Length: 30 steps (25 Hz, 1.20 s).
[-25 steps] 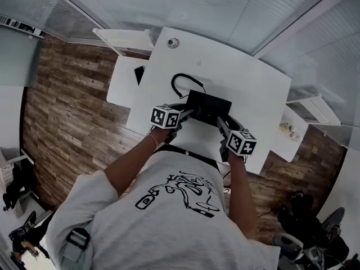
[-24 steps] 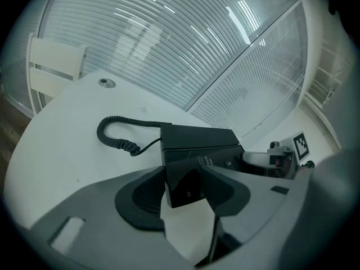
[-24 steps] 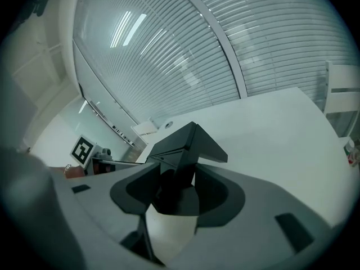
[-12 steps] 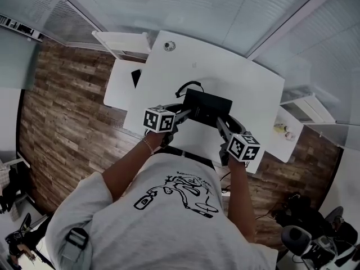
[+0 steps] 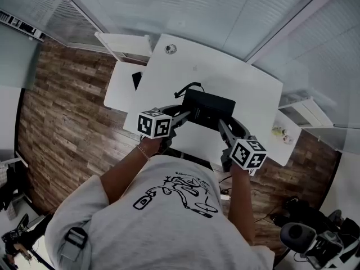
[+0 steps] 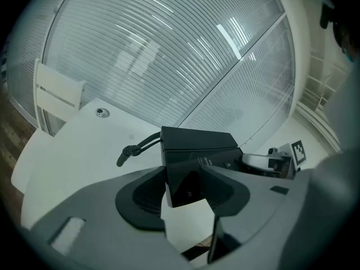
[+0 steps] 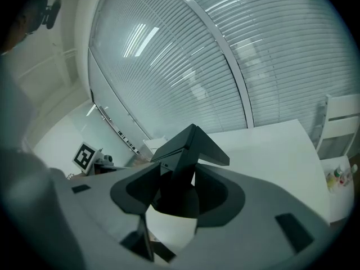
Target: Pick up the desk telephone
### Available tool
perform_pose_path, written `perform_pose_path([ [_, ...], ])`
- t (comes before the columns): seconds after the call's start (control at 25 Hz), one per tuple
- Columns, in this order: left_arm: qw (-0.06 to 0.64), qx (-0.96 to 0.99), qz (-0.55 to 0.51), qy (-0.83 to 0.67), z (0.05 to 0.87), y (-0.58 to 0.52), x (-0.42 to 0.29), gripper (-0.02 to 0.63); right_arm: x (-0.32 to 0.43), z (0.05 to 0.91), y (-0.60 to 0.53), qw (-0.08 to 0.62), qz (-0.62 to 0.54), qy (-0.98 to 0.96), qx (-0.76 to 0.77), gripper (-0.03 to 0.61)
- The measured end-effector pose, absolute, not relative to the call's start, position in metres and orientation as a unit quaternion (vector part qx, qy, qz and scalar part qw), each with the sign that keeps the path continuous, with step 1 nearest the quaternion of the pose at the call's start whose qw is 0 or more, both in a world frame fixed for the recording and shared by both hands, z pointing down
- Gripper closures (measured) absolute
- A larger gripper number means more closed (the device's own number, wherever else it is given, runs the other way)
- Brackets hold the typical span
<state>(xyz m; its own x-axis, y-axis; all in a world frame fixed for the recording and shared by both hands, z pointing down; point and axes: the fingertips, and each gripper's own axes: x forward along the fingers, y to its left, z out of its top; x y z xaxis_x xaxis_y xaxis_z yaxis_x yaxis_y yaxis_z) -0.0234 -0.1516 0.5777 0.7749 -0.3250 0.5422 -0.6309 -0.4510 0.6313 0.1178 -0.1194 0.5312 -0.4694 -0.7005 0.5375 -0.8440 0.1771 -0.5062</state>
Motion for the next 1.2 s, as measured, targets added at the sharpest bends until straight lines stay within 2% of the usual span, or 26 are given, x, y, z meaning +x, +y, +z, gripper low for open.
perform_pose_path([
  [1.2, 0.385, 0.871, 0.127, -0.278, 0.424, -0.139, -0.024, 0.431, 0.115, 0.376, -0.097, 0.05, 0.313, -0.786, 0.531, 0.394],
])
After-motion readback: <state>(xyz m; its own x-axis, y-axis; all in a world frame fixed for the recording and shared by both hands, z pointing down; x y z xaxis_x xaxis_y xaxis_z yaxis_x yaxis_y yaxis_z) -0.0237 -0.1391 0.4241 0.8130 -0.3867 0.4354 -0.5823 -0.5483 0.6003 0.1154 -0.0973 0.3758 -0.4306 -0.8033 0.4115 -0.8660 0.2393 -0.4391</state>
